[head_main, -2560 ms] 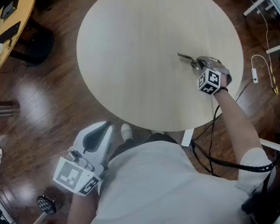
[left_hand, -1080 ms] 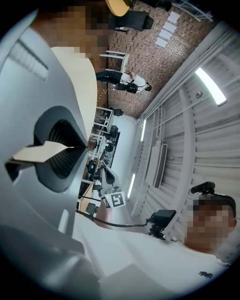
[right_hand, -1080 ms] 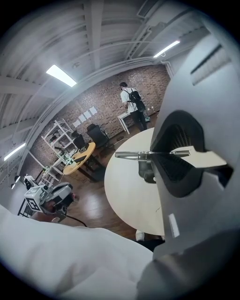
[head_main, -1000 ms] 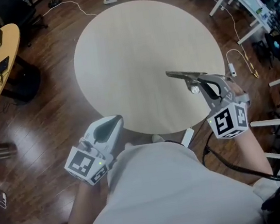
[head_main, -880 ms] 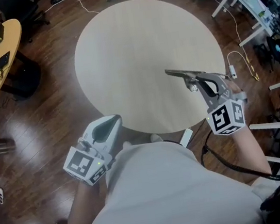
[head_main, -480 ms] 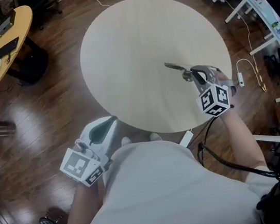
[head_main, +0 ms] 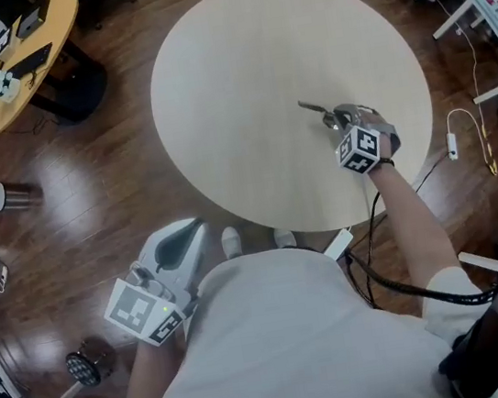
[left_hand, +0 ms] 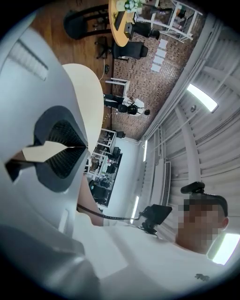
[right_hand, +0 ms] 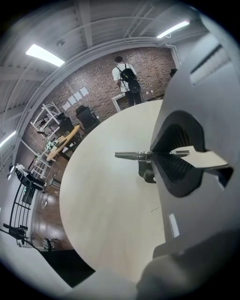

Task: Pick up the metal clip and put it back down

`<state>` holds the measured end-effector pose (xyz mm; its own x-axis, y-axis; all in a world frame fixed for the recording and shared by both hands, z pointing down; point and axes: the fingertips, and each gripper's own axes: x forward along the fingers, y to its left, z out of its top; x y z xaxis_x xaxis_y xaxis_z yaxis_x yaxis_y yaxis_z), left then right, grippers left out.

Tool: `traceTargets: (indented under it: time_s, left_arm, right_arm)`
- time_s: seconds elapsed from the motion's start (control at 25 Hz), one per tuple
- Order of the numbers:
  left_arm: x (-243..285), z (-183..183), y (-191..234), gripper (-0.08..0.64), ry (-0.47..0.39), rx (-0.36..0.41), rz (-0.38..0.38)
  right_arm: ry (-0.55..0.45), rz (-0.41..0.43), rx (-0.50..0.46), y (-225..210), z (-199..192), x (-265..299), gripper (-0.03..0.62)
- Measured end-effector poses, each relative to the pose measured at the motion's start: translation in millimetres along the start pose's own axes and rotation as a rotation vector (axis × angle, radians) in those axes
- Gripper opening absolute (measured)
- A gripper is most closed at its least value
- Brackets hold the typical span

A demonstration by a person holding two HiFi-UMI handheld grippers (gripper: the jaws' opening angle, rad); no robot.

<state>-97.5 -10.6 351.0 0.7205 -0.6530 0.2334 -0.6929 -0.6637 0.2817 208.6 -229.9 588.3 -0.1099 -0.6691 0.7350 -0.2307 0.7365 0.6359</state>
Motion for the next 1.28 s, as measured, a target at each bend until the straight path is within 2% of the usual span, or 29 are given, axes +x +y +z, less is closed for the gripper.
traceTargets:
  time_s: [0.36, 0.48, 0.68, 0.8, 0.88, 1.08, 1.28]
  left_arm:
    - [-3, -1, -24, 0.002, 0.017, -0.020, 0.092]
    - [-3, -2, -32, 0.002, 0.012, -0.036, 0.111]
    - [-4, -4, -46, 0.002, 0.007, -0.060, 0.152]
    - [-4, -10, -54, 0.002, 0.016, -0.077, 0.177]
    - [-5, -15, -58, 0.002, 0.022, -0.084, 0.184]
    - [-19, -19, -52, 0.002, 0.026, -0.075, 0.165]
    - [-31, -15, -44, 0.002, 0.008, 0.000, 0.111]
  right_arm:
    - [-0.009, 0.006, -0.023, 27, -8, 44, 0.009]
    - [-0.020, 0.037, -0.026, 38, -3, 48, 0.021]
    - [-0.096, 0.134, 0.058, 54, 5, 49, 0.075]
    - [-0.144, 0.164, 0.091, 53, 8, 45, 0.119]
    - [-0.181, 0.171, 0.106, 50, 13, 39, 0.159]
    - [-0.267, 0.151, 0.166, 46, 47, 1, 0.167]
    - [-0.323, 0.081, 0.187, 45, 75, -61, 0.167]
